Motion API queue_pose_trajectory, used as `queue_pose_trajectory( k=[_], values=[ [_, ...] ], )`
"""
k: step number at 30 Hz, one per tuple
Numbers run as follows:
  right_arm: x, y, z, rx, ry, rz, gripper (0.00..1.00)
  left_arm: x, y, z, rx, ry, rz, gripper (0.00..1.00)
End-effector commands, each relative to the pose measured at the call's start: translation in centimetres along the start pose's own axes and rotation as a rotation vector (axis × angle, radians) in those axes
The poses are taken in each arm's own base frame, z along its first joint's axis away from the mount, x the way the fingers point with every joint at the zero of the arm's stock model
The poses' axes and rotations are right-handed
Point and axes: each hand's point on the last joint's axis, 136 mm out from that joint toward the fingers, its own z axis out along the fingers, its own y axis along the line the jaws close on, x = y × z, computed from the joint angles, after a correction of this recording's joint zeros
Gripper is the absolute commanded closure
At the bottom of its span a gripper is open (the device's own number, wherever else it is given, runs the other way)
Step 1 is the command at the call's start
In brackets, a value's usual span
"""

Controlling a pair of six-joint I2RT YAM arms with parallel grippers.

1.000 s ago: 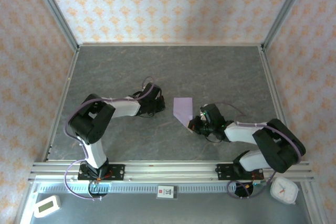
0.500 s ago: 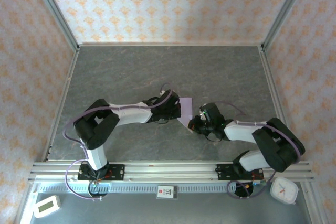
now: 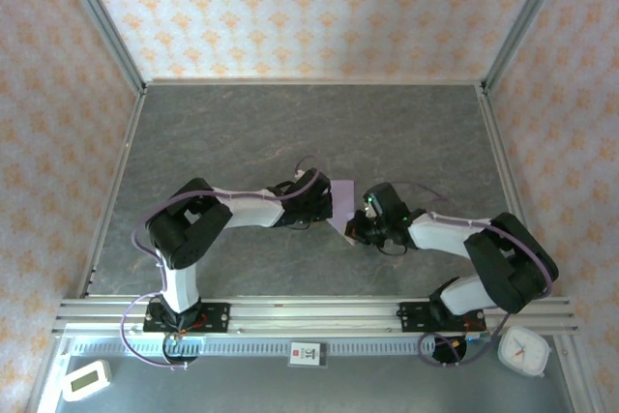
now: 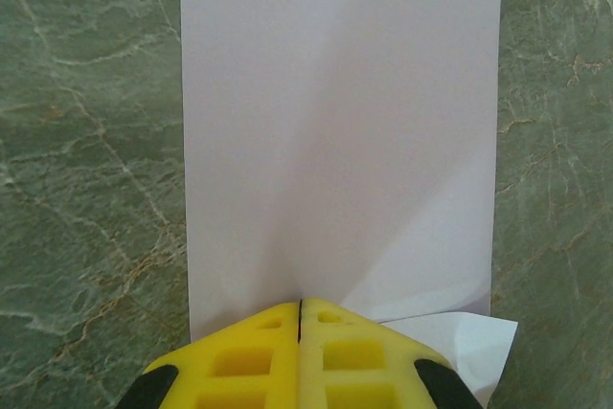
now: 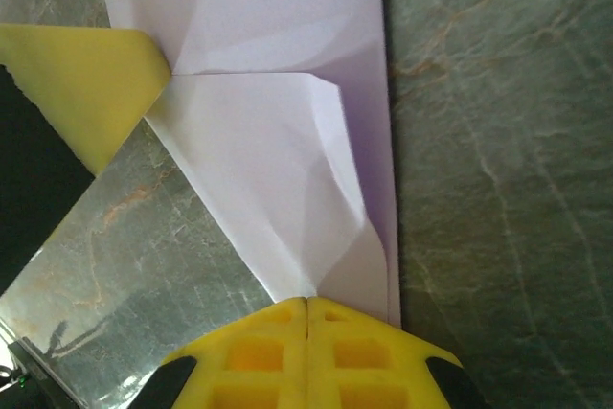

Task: Fold a paper plane with a square sheet of paper (pick it up from the middle)

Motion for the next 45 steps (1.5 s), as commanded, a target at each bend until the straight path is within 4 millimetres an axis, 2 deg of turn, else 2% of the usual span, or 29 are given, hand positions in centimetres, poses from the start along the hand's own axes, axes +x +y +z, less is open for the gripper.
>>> queue_pose_trajectory(
  k=[1,5,10,14,15,18,23,31,35,45],
  values=[
    [-0.3,1.6,-0.4,-0.014,0.031,-0.026,1.0,2.4,4.6,1.0,-0.144,0.059,-0.002,1.0],
    [-1.4,3.6,-0.5,-0.061,0.021,-0.042,1.0,2.8,5.1,1.0,-0.154,0.066,-0.001,1.0],
    [-1.6,3.2,1.0,-0.049,0.046,-0.028,1.0,2.8,5.1,1.0,-0.156,0.067,-0.002,1.0],
    [-0.9,1.6,2.1,-0.022,0.067,-0.007,1.0,2.6,4.9,1.0,-0.154,0.063,-0.007,1.0],
    [-0.6,1.0,2.4,-0.012,0.077,-0.003,1.0,3.2,5.6,1.6,-0.176,0.081,-0.011,1.0],
    [0.5,-0.9,2.8,0.029,0.098,0.013,1.0,3.5,6.1,1.7,-0.196,0.09,-0.015,1.0],
    [2.1,-3.2,2.0,0.087,0.101,0.019,1.0,4.0,7.0,1.7,-0.226,0.102,-0.022,1.0],
    [3.9,-4.0,0.4,0.088,0.125,-0.018,1.0,4.2,7.3,1.9,-0.241,0.11,-0.025,1.0],
    [4.9,-5.0,0.0,0.105,0.139,0.004,1.0,4.2,7.5,1.9,-0.248,0.11,-0.025,1.0],
    [7.7,-9.2,-1.1,0.226,0.157,0.108,1.0,4.5,7.9,2.0,-0.253,0.109,-0.044,1.0]
  ],
)
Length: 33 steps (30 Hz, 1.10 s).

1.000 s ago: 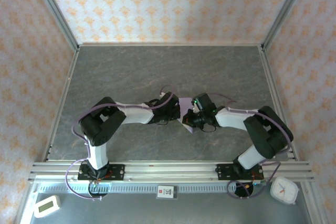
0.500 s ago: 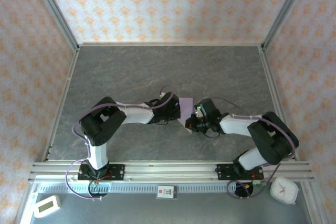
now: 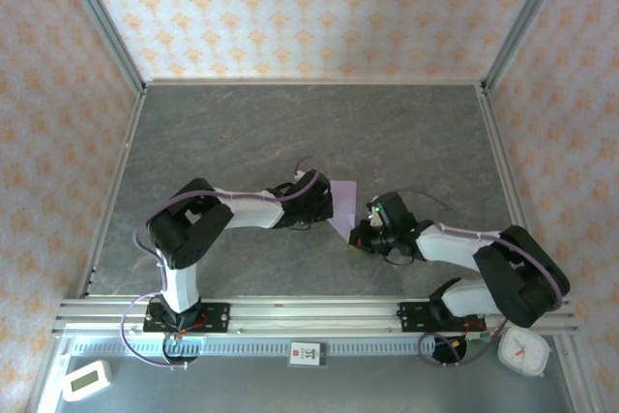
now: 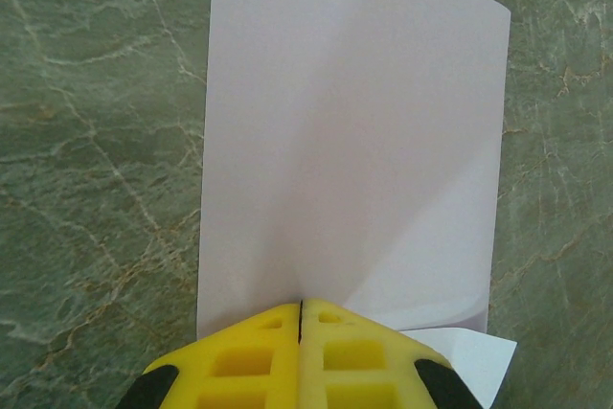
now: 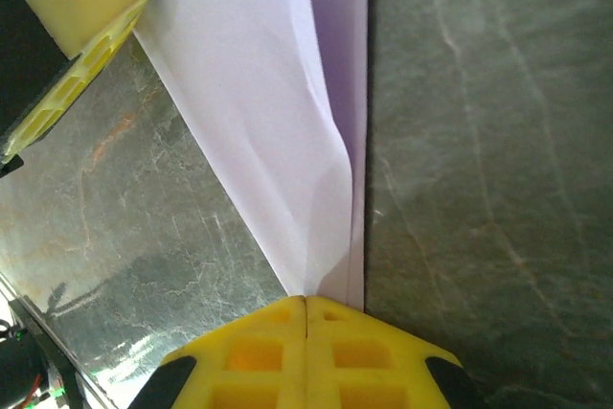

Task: Fold a paper plane with a square sheet of paper (pick it up from the middle)

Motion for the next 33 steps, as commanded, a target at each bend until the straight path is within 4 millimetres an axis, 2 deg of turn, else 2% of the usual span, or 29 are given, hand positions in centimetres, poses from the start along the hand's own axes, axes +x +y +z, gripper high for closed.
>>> queue_pose_trajectory(
  k=[1,7,11,17,19,21,25,29,33],
  values=[
    [5.8,-7.8,-0.8,0.277,0.147,0.157,1.0,4.3,8.0,1.5,-0.263,0.116,-0.02,1.0],
    [7.4,-10.4,-1.9,0.373,0.148,0.214,1.0,4.5,8.5,1.6,-0.275,0.113,-0.054,1.0],
    [7.9,-10.8,-2.2,0.382,0.138,0.252,1.0,4.7,9.6,1.4,-0.302,0.107,-0.118,1.0],
    [7.7,-10.6,-3.0,0.405,0.13,0.264,1.0,4.9,11.2,0.6,-0.34,0.087,-0.215,1.0],
    [7.1,-10.0,-3.1,0.402,0.122,0.255,1.0,4.9,11.3,0.3,-0.346,0.085,-0.243,1.0],
    [5.7,-8.4,-3.3,0.363,0.087,0.231,1.0,5.3,11.5,0.0,-0.357,0.088,-0.29,1.0],
    [2.8,-5.1,-3.9,0.313,0.036,0.182,1.0,3.5,9.2,-1.6,-0.286,0.031,-0.365,1.0],
    [-0.1,-2.0,-4.3,0.264,-0.026,0.125,1.0,-0.1,5.3,-3.7,-0.218,-0.062,-0.343,1.0],
    [-3.0,1.2,-3.6,0.181,-0.049,0.067,1.0,-3.3,1.7,-5.6,-0.158,-0.118,-0.262,0.87]
  ],
)
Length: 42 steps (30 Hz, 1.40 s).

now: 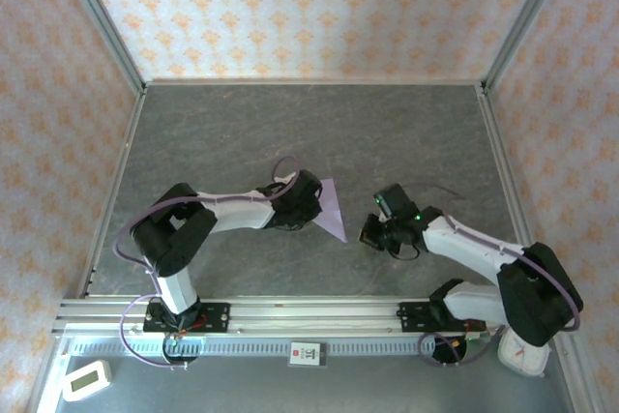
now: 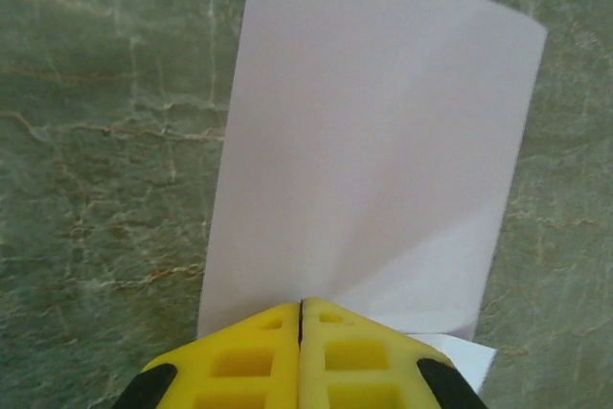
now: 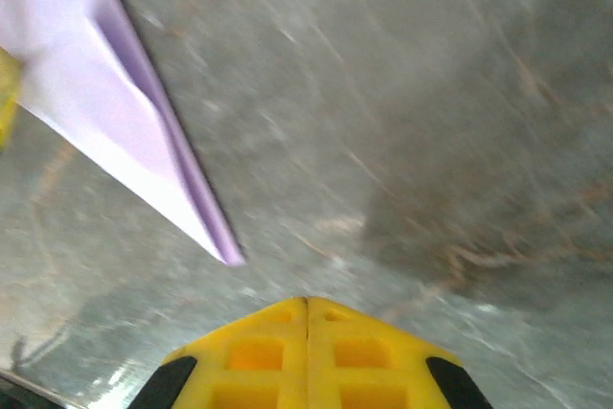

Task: Fold a paper plane with a square sheet of paper (pick it up from the middle)

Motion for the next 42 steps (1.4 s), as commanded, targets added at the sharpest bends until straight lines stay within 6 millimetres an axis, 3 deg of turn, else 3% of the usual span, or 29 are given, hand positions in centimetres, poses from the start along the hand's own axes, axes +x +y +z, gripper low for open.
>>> queue_pose_trajectory(
  k=[1,6,11,20,31,39,42],
  values=[
    [-2.1,2.3,0.0,-0.038,-0.032,-0.06,1.0,-2.3,-2.0,-2.9,-0.01,-0.075,0.061,0.84],
    [-3.7,6.6,1.3,-0.142,0.014,-0.14,1.0,-2.5,-2.0,-4.4,0.013,-0.078,0.129,0.72],
    [-5.5,7.7,2.8,-0.12,0.006,-0.163,1.0,-2.0,-0.5,-4.4,0.069,-0.028,0.147,0.67],
    [-6.5,5.8,6.3,-0.038,0.007,-0.143,1.0,-2.1,-0.1,-3.7,0.137,0.024,0.214,0.66],
    [-6.5,4.3,8.4,0.034,0.084,-0.231,1.0,-1.3,-0.7,-2.6,0.166,0.08,0.223,0.65],
    [-5.9,3.4,9.1,0.046,0.113,-0.225,1.0,-2.6,2.6,-2.1,0.027,0.017,0.125,0.66],
    [-5.7,3.3,9.3,0.044,0.12,-0.218,1.0,-2.5,3.0,-2.1,0.022,0.022,0.11,0.66]
  ],
)
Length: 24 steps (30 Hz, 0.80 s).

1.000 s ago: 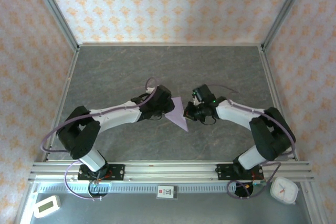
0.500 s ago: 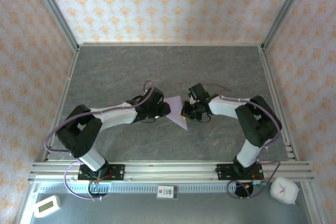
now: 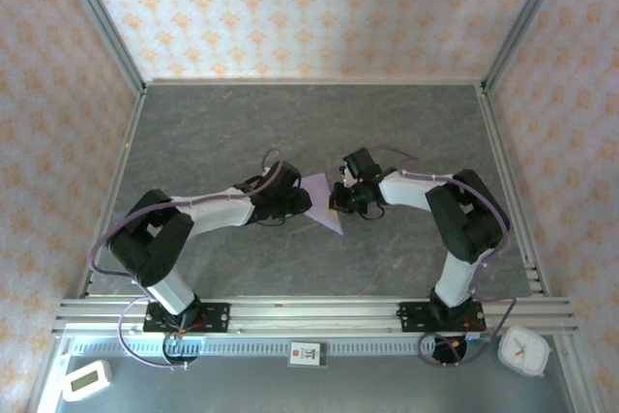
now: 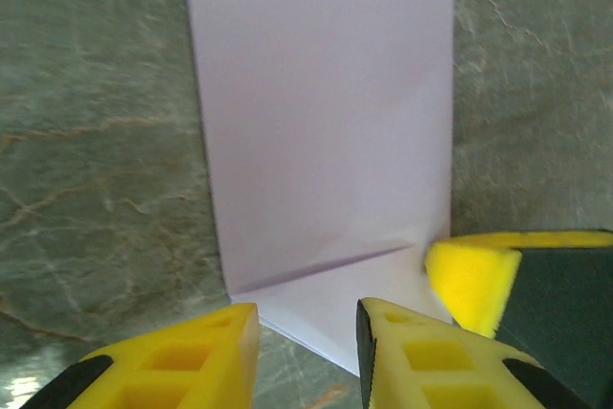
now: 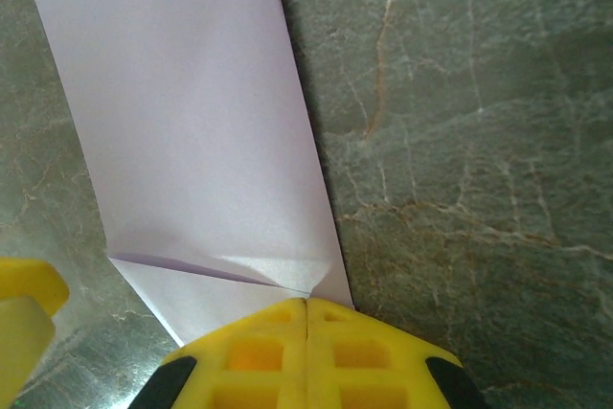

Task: Fold a paper plane with a square sheet of paper (pick it up from the middle)

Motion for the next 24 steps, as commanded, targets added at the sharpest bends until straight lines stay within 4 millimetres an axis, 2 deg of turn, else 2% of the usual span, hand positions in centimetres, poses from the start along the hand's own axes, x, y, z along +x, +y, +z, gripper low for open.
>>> queue_pose_trajectory(
  k=[1,14,24],
  values=[
    [2.2,-3.7,1.7,0.115,0.075,0.036,1.0,0.0,1.5,0.2,-0.057,-0.008,-0.041,0.66],
    [2.8,-4.2,2.3,0.122,0.105,0.031,1.0,0.6,1.7,1.9,-0.073,0.039,-0.039,0.67],
    [3.1,-4.6,2.4,0.127,0.111,0.034,1.0,-0.2,0.5,1.2,-0.049,0.024,-0.024,0.68]
  ],
)
